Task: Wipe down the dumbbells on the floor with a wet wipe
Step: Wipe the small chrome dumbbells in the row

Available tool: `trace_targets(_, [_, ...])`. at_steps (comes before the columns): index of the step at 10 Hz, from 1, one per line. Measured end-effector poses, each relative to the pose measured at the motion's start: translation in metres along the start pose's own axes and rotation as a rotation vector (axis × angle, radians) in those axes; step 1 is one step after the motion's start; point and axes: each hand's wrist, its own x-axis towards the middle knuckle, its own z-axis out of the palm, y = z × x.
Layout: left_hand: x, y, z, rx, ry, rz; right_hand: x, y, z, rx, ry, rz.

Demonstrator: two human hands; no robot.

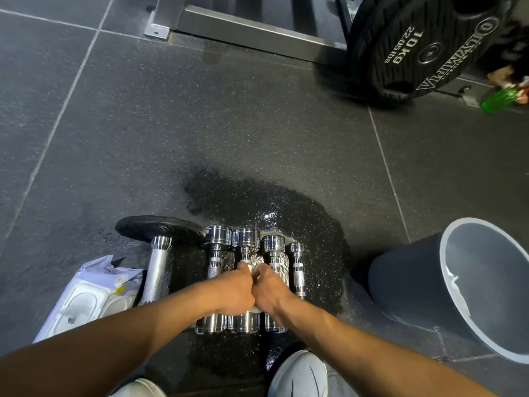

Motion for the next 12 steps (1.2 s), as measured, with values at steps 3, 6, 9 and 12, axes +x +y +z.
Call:
trace_targets(3, [0.009, -0.009, -0.006, -0.013, 0.135, 0.014, 0.011, -0.020, 0.000, 0.141, 0.057, -0.021])
trace_targets(6, [-0.005, 0.006, 0.002, 0.291, -0.098, 0.045, -0.015, -0.002, -0.006, -0.502, 0.018, -0.169])
trace_targets(9, [0.005, 0.000, 0.010, -0.076, 0.109, 0.003, -0.002, -0.019, -0.011, -0.314, 0.197, -0.372])
trace_targets(12, [-0.001, -0.010, 0.004, -0.205, -0.054, -0.070, -0.031, 0.006, -0.002, -0.670, 0.026, -0.485])
